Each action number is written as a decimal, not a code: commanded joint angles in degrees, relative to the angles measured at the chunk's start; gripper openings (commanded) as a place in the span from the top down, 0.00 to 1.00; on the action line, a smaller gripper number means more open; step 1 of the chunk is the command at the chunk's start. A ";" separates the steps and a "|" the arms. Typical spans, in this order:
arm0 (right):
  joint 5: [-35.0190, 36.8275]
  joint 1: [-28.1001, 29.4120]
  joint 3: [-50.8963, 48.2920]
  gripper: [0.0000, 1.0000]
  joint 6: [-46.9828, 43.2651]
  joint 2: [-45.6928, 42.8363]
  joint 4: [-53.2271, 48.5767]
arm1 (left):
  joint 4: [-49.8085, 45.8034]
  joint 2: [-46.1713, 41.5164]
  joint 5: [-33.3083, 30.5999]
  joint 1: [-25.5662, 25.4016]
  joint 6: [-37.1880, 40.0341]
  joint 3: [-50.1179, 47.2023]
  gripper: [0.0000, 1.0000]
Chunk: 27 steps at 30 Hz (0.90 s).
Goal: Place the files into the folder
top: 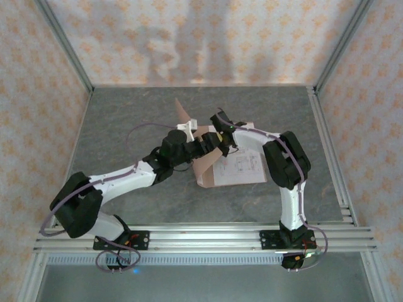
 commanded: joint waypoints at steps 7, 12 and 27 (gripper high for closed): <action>-7.37 -5.44 -3.22 0.74 2.70 -8.02 1.63 | 3.07 7.23 1.22 -1.36 -0.67 1.79 0.36; -9.85 -9.05 -5.99 0.74 5.14 -11.79 3.72 | 3.71 9.55 1.54 -2.57 -0.59 3.67 0.36; 14.41 -20.90 -14.60 0.73 1.64 -31.19 -11.59 | 0.73 22.50 2.68 -6.54 0.38 14.02 0.38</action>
